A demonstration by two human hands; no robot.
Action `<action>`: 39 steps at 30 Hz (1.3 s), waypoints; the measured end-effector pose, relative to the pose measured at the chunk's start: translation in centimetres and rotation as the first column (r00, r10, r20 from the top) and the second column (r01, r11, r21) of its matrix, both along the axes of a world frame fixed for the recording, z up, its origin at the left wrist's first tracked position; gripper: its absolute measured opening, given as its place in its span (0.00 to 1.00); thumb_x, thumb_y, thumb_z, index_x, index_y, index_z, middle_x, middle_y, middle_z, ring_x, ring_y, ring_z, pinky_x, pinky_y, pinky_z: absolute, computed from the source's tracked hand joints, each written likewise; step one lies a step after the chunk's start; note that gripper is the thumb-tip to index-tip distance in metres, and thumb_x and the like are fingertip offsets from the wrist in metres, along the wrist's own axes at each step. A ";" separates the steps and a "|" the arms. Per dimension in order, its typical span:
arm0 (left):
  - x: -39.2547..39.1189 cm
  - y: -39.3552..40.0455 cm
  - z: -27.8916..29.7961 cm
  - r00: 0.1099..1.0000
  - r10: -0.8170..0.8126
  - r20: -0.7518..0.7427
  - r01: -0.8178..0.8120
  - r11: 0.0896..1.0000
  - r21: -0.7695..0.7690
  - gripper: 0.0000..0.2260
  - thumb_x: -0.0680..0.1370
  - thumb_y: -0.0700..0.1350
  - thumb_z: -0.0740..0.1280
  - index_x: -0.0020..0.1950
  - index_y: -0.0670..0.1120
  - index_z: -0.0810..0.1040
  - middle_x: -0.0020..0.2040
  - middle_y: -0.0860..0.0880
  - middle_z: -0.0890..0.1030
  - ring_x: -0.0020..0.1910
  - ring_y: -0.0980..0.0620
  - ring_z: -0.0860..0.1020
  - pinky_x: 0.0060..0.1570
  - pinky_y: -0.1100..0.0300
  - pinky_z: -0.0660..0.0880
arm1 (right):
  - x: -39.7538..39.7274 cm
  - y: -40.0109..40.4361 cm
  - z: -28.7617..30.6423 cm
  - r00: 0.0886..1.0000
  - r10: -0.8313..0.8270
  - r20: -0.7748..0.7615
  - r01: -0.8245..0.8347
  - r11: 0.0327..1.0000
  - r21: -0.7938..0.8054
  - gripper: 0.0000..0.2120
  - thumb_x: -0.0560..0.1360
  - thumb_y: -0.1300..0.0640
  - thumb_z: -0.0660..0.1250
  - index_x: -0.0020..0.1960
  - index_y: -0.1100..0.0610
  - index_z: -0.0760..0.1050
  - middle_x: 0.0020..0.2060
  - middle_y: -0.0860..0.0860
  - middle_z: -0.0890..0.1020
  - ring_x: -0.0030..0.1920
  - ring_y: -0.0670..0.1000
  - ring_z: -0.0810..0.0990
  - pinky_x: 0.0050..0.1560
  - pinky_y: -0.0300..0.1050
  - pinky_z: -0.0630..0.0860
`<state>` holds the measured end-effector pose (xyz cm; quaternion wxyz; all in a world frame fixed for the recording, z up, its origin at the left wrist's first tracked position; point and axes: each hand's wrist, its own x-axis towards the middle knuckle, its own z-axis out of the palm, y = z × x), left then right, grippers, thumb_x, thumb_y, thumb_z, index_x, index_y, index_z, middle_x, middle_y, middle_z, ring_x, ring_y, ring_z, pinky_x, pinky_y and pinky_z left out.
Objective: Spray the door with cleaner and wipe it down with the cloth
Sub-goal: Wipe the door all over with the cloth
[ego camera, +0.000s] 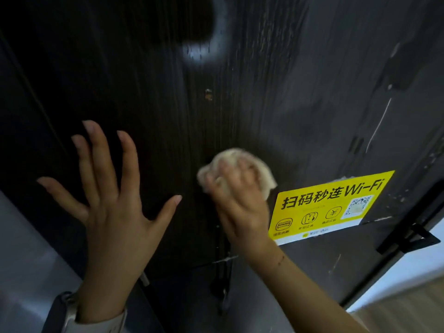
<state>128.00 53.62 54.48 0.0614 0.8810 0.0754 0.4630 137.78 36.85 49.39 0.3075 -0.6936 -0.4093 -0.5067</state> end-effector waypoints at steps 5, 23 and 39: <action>-0.2 -0.2 -0.1 1.000 0.000 0.005 0.000 1.000 -0.018 0.47 0.71 0.62 0.65 0.80 0.50 0.42 0.79 0.40 0.43 0.78 0.50 0.36 0.63 0.20 0.45 | 3.2 -5.1 4.9 0.990 -0.133 -0.050 0.142 0.929 0.341 0.14 0.79 0.69 0.61 0.64 0.65 0.75 0.70 0.60 0.70 0.75 0.54 0.63 0.74 0.50 0.59; -0.3 -0.2 -0.4 1.000 0.006 0.027 -0.006 1.000 -0.017 0.47 0.69 0.60 0.67 0.81 0.50 0.44 0.80 0.46 0.38 0.78 0.50 0.37 0.67 0.24 0.42 | 2.5 -3.1 12.1 0.996 -0.084 -0.025 0.087 0.909 0.407 0.17 0.78 0.73 0.60 0.65 0.67 0.74 0.69 0.63 0.69 0.74 0.58 0.62 0.76 0.48 0.53; -3.7 3.4 -4.7 0.997 0.016 0.070 -0.010 0.997 -0.078 0.34 0.81 0.50 0.59 0.80 0.49 0.41 0.79 0.48 0.38 0.79 0.47 0.39 0.75 0.37 0.46 | -0.7 2.4 10.5 0.990 0.133 0.046 -0.129 0.988 -0.081 0.17 0.79 0.70 0.57 0.66 0.64 0.74 0.69 0.61 0.70 0.73 0.56 0.62 0.75 0.54 0.56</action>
